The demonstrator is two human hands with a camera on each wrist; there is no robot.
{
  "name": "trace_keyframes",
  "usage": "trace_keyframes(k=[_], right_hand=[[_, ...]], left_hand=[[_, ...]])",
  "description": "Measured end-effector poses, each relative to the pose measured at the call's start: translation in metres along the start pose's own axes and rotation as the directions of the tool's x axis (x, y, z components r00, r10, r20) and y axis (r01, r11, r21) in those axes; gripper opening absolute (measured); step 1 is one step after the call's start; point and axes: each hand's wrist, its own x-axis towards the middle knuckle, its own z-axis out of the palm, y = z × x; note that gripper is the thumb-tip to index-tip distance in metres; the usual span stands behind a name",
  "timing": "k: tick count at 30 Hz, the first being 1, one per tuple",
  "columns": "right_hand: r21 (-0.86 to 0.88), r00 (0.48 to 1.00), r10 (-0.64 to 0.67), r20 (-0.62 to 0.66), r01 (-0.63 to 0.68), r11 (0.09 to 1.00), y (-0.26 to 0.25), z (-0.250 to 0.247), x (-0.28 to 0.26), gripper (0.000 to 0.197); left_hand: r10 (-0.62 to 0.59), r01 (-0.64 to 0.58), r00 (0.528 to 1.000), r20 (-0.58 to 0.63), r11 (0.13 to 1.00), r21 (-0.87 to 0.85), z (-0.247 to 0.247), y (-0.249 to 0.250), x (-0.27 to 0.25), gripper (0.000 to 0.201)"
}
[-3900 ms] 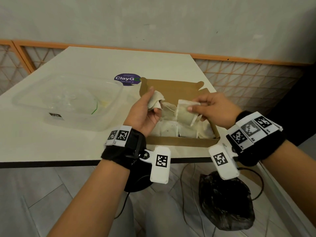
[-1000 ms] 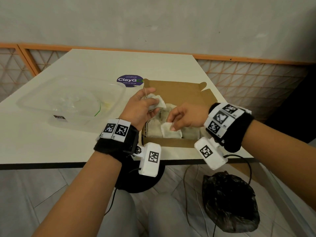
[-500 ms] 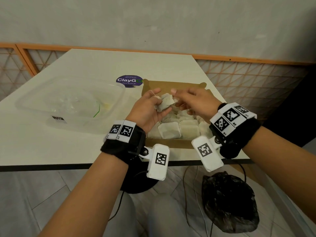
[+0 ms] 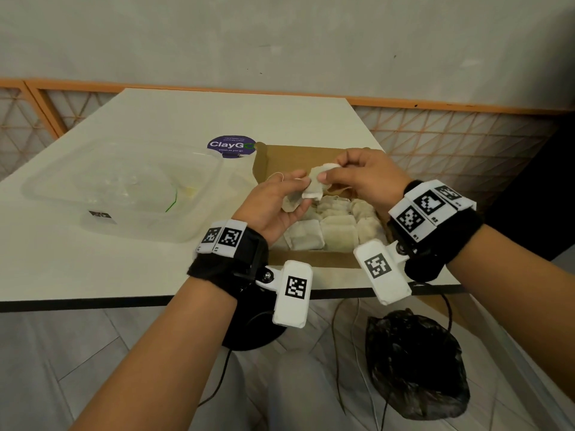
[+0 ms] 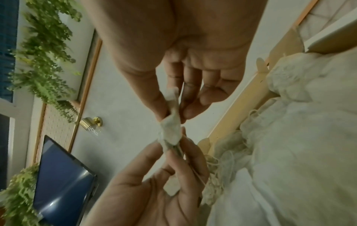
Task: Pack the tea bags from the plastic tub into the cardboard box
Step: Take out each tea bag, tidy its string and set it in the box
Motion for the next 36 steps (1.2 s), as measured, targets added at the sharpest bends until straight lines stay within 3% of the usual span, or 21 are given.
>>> trace_keyframes(k=[3,6,10,15,17,19,22,24,25,29,32,34,36], right_hand=[[0.057,1.000,0.013,-0.011,-0.012,0.998,0.001,-0.001,0.003,0.016],[0.083,1.000,0.027,0.006,-0.028,0.996,0.002,0.000,0.004,0.010],[0.149,0.986,0.096,0.135,-0.116,0.982,0.002,0.001,0.000,0.004],[0.227,0.975,0.098,0.199,-0.144,0.963,0.002,-0.010,0.001,0.009],[0.134,0.984,0.082,0.160,-0.104,0.986,0.001,-0.019,0.000,0.012],[-0.091,0.977,0.061,0.203,-0.043,0.995,0.000,-0.029,-0.001,0.011],[-0.442,0.893,0.157,0.422,0.051,0.896,0.001,-0.033,-0.006,0.012],[-0.561,0.831,0.226,0.509,0.120,0.819,0.006,-0.022,-0.009,0.018],[-0.607,0.824,0.234,0.517,0.159,0.778,0.009,-0.016,-0.008,0.023],[-0.723,0.864,0.203,0.460,0.232,0.651,0.017,0.002,-0.004,0.051],[-0.734,0.905,0.105,0.413,0.262,0.627,0.020,0.001,-0.003,0.063],[-0.700,0.947,-0.017,0.321,0.249,0.669,0.020,-0.004,-0.003,0.052],[-0.578,0.976,-0.135,0.169,0.209,0.788,0.017,-0.009,-0.003,0.036]], left_hand=[[-0.038,0.036,0.999,0.037,0.999,0.040,-0.001,0.000,0.001,0.025],[-0.092,0.086,0.993,0.071,0.993,0.084,-0.001,-0.002,0.001,0.011],[-0.055,0.048,0.997,0.047,0.990,0.135,0.000,-0.005,0.002,0.022],[-0.049,0.031,0.997,0.059,0.961,0.276,0.000,-0.007,0.000,0.007],[-0.013,0.008,1.000,0.013,0.962,0.273,-0.002,-0.008,0.001,0.009],[0.023,-0.015,0.999,-0.038,0.978,0.206,-0.004,-0.007,0.002,0.013],[0.041,-0.035,0.996,-0.074,0.996,0.087,-0.005,-0.006,0.005,0.016],[0.040,-0.038,0.997,-0.071,0.999,0.028,-0.003,-0.006,0.005,0.012],[0.034,-0.034,0.997,-0.069,0.999,0.002,-0.002,-0.006,0.004,0.012],[-0.028,0.021,0.998,-0.056,0.992,-0.123,0.000,-0.003,0.000,0.004],[-0.008,0.004,1.000,-0.030,0.992,-0.124,-0.002,0.001,-0.003,0.030],[0.020,-0.021,1.000,-0.021,0.999,-0.041,-0.003,0.002,-0.004,0.041],[0.033,-0.033,0.999,-0.003,0.999,0.022,-0.002,0.001,-0.004,0.049]])
